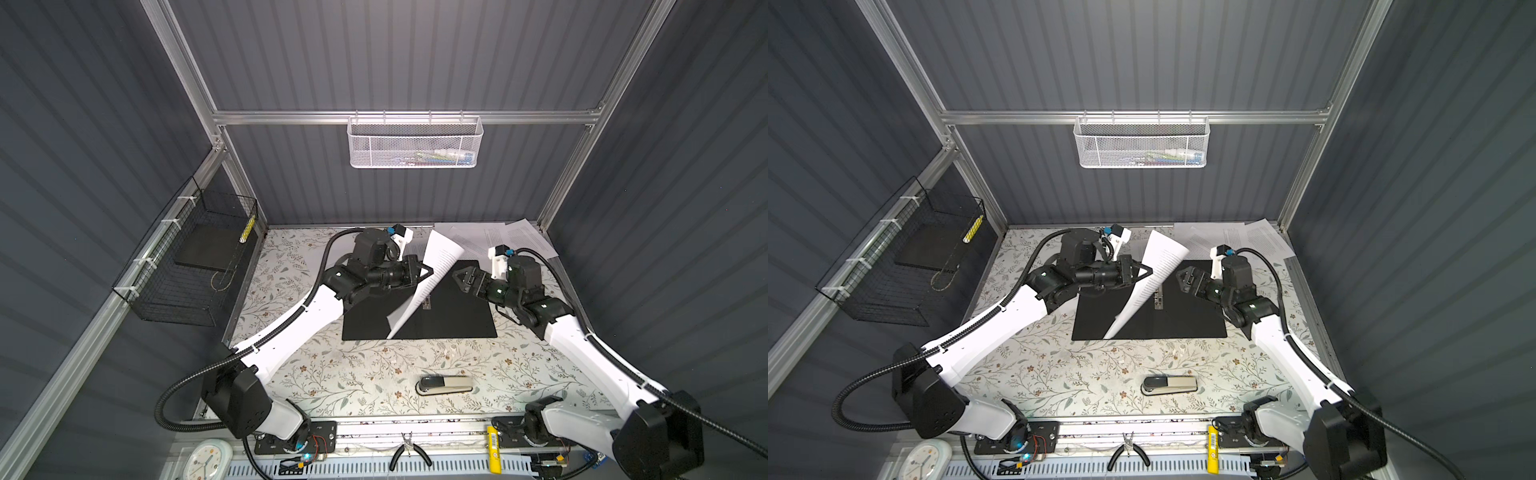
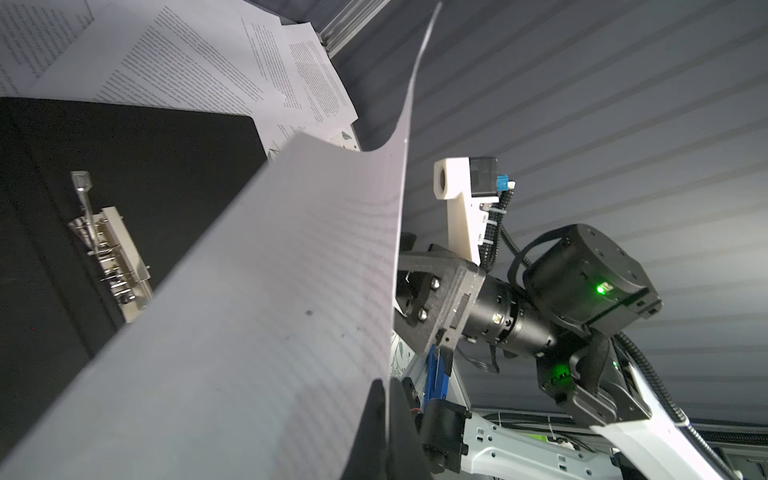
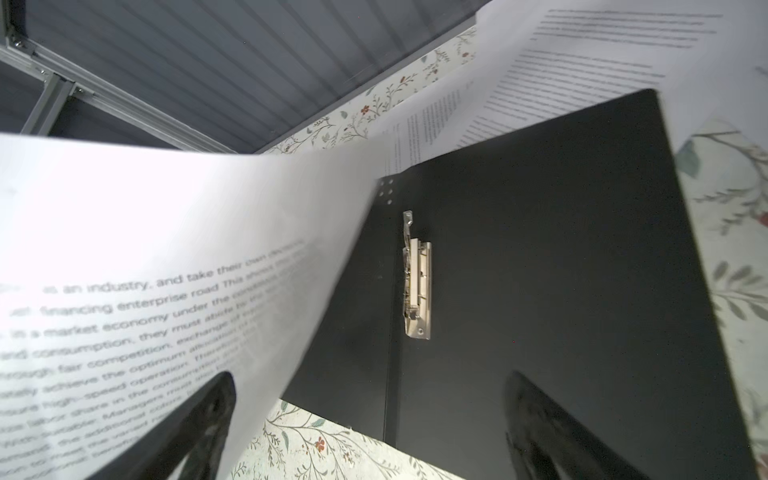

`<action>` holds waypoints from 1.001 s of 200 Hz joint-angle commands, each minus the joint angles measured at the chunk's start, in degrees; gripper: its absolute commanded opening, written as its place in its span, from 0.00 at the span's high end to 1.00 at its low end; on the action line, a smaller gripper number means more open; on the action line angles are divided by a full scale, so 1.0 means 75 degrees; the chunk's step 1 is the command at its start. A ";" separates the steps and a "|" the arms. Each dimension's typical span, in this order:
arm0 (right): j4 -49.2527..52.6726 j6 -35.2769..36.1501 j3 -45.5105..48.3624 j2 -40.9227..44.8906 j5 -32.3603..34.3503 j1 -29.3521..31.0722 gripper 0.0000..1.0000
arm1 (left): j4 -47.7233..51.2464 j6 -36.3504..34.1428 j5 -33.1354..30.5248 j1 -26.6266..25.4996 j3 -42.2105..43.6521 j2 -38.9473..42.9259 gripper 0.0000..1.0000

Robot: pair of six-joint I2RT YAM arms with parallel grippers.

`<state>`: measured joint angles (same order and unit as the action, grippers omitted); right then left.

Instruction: Put the files into the folder

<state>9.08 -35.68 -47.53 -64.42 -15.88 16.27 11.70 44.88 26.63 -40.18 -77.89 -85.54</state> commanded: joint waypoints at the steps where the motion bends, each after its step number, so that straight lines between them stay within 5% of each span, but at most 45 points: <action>1: 0.0547 0.0060 0.0024 0.0387 0.0166 -0.0185 0.01 | -0.0272 0.0044 -0.0432 0.0147 -0.0349 -0.0208 1.00; 50: 0.0955 0.0568 -0.0398 0.0089 0.0081 -0.0521 0.01 | -0.0260 0.0051 -0.0384 0.1212 -0.0568 -0.1727 1.00; 113: -0.0200 0.0795 -0.0995 -0.2600 -0.1410 -0.0958 0.01 | -0.1115 -0.0455 0.1088 0.2170 -0.0793 -0.4113 1.00; 200: -0.1369 0.0726 -0.1057 -0.4574 -0.2764 -0.1010 0.03 | -0.1787 -0.0565 -0.0200 0.2256 0.0054 -0.4758 1.00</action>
<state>1.41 -30.65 -54.43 -97.01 -32.73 8.80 -0.14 42.00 28.53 -23.64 -79.61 -119.79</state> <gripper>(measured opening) 0.971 0.043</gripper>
